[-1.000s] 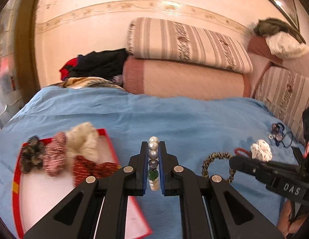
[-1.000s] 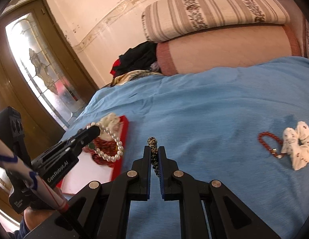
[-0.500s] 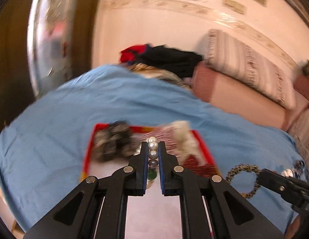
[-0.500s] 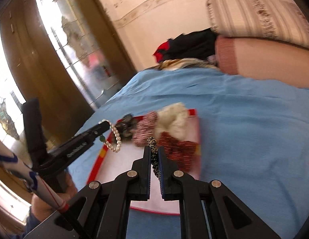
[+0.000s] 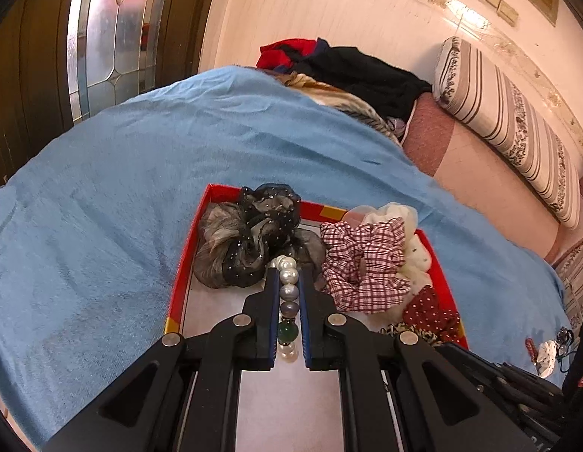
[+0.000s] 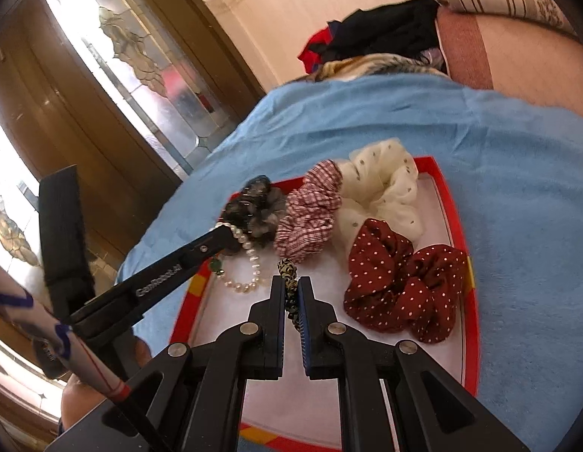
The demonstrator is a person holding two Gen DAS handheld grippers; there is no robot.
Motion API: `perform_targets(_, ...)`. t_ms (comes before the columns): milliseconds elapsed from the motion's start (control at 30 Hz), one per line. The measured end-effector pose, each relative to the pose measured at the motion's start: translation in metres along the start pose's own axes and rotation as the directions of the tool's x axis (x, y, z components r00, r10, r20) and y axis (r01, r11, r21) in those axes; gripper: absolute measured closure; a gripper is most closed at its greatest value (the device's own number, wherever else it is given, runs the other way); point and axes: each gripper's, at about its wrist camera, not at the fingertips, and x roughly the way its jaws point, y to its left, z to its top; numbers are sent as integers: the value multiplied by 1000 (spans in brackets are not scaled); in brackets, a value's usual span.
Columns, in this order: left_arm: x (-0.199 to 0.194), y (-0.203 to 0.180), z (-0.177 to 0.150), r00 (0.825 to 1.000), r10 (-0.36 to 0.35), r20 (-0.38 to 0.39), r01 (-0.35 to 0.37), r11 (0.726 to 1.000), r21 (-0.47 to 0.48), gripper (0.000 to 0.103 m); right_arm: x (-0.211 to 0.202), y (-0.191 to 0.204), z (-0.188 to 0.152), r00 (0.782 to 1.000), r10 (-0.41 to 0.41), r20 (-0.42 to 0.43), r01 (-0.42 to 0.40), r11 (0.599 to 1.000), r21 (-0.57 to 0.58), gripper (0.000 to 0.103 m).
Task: Organize jewelry
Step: 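Open both grippers to drop the bracelet and scrunchie into the box, then move both tools back toward the red bead bracelet and white scrunchie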
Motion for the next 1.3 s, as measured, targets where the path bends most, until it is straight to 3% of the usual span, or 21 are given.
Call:
perform_targets(400, 12, -7, -3, 998, 57, -36, -55, 998, 43, 94, 19, -13, -3, 995, -92, -35, 92, 996, -1, 93)
perform_targets(833, 5, -12, 0, 999, 48, -4, -47, 997, 53, 94, 7, -13, -5, 996, -85, -29, 85, 996, 5, 90)
perform_targets(933, 2, -15, 1, 999, 40, 11, -41, 998, 57, 89, 1, -10, -5, 996, -92, -19, 92, 996, 2, 79)
perform_targets(1300, -14, -36, 5, 994, -2, 107, -8, 996, 89, 74, -31, -15, -3, 995, -100, 23, 100, 995, 10, 79)
